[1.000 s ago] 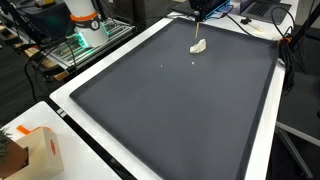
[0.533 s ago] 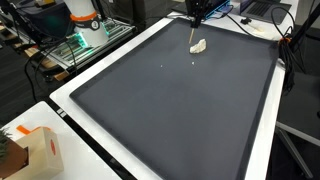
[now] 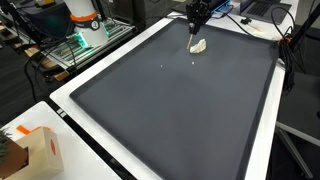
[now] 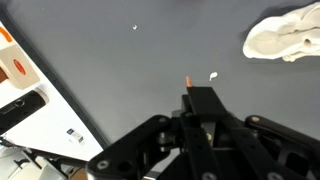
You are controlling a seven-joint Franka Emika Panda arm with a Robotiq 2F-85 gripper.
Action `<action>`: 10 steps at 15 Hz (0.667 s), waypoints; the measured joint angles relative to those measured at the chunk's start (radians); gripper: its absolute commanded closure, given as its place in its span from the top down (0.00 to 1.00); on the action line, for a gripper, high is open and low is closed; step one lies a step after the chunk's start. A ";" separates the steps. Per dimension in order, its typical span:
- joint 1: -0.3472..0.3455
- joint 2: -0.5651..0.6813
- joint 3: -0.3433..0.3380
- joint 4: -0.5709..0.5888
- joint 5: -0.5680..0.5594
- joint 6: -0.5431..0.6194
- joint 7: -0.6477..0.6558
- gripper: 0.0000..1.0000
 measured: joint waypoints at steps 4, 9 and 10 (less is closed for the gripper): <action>0.023 0.049 -0.003 0.029 -0.064 -0.045 0.051 0.03; 0.041 0.101 -0.003 0.062 -0.114 -0.087 0.079 0.03; 0.043 0.109 -0.003 0.069 -0.121 -0.092 0.081 0.03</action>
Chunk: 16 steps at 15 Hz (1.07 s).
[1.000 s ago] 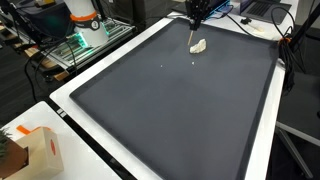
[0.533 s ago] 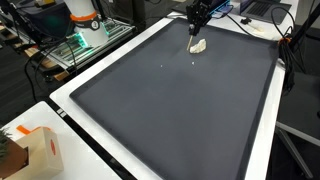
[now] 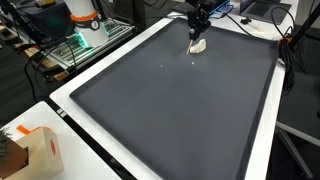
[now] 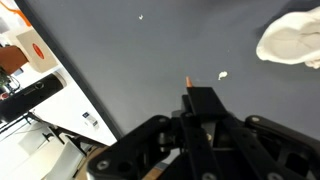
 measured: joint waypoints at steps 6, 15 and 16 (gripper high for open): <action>0.008 0.041 0.000 0.028 -0.038 -0.009 0.004 0.03; 0.017 0.062 0.001 0.040 -0.059 -0.009 -0.002 0.03; 0.018 0.062 0.001 0.040 -0.059 -0.009 -0.005 0.03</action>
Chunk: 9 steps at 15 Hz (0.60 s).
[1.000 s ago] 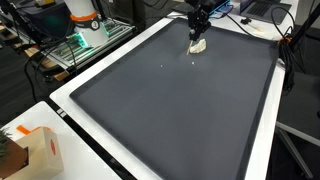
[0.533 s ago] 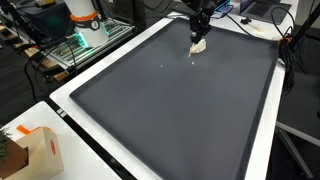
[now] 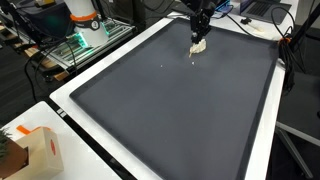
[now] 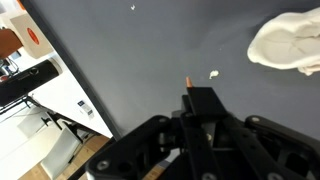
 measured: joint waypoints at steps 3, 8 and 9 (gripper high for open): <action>0.001 0.000 0.001 0.001 0.000 0.003 -0.017 0.03; 0.001 -0.002 0.002 0.008 0.000 0.020 -0.070 0.03; 0.001 -0.003 0.002 0.010 0.000 0.023 -0.082 0.03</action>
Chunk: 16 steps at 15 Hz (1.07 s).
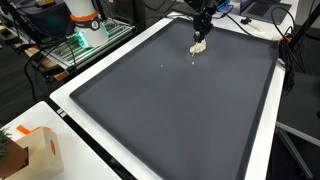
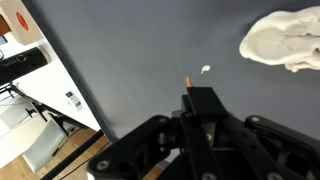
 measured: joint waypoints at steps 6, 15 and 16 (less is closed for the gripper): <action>-0.006 -0.008 0.000 0.007 0.001 0.048 -0.073 0.03; -0.043 -0.063 0.008 0.005 0.086 0.180 -0.240 0.03; -0.047 -0.069 0.008 0.005 0.107 0.191 -0.262 0.03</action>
